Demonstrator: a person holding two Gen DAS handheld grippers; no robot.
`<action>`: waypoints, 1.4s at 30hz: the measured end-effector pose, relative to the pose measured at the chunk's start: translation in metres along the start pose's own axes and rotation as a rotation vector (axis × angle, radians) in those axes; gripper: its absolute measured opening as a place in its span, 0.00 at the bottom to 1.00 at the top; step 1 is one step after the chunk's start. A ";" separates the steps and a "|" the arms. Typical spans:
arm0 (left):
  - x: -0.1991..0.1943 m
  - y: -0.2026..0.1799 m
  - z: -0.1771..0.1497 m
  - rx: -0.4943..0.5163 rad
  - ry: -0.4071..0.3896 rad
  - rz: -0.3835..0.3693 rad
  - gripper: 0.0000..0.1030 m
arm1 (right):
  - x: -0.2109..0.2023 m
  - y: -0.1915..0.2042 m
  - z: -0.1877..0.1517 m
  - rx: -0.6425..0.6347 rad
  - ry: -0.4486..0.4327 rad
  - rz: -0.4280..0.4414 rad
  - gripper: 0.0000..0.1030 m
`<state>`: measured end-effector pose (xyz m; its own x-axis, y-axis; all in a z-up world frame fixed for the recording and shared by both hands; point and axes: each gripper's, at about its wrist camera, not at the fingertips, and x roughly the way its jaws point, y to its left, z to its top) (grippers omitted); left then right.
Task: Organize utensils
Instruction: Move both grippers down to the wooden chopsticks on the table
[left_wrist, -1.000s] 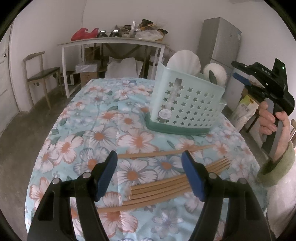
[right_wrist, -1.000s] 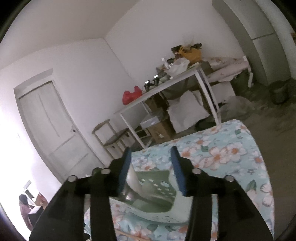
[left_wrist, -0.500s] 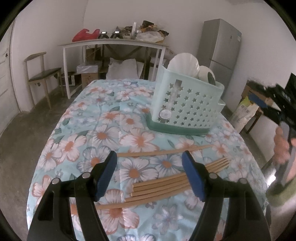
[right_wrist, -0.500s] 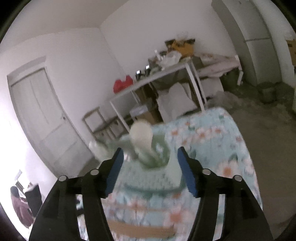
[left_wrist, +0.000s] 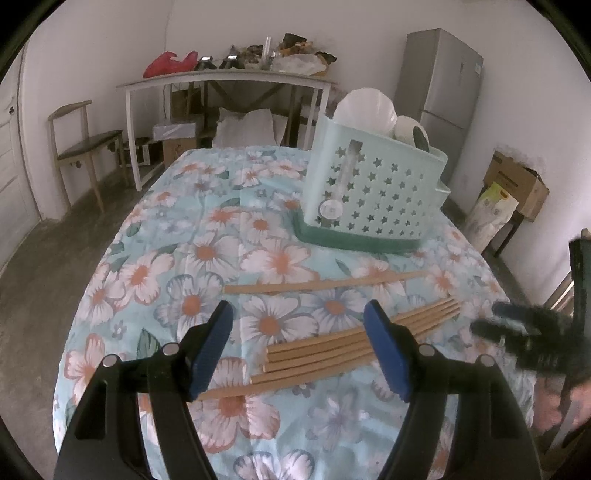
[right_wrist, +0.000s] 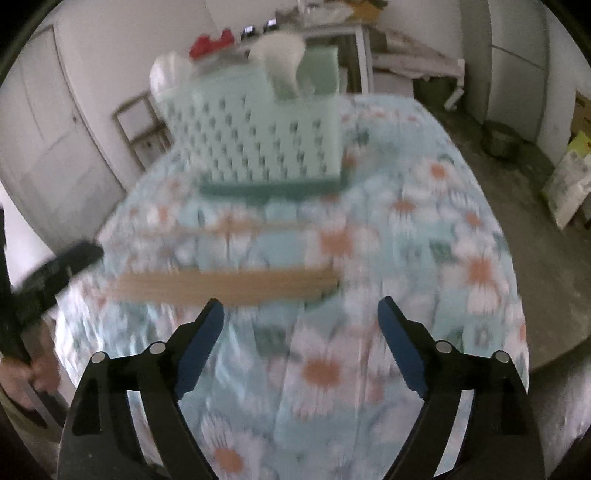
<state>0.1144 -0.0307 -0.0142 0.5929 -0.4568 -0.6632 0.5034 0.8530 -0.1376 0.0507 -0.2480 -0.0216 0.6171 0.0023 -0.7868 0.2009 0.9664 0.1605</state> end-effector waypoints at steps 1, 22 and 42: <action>0.000 -0.001 -0.001 0.001 0.004 0.000 0.69 | 0.003 0.003 -0.004 -0.013 0.018 -0.011 0.83; 0.024 -0.020 -0.021 0.115 0.035 0.053 0.60 | 0.011 0.009 -0.046 -0.101 0.050 -0.062 0.92; -0.001 -0.022 -0.044 0.143 0.037 0.023 0.60 | 0.006 -0.011 -0.040 0.049 0.013 0.083 0.92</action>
<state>0.0753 -0.0381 -0.0424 0.5830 -0.4253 -0.6923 0.5755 0.8176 -0.0176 0.0215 -0.2481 -0.0519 0.6230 0.0854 -0.7775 0.1871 0.9489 0.2541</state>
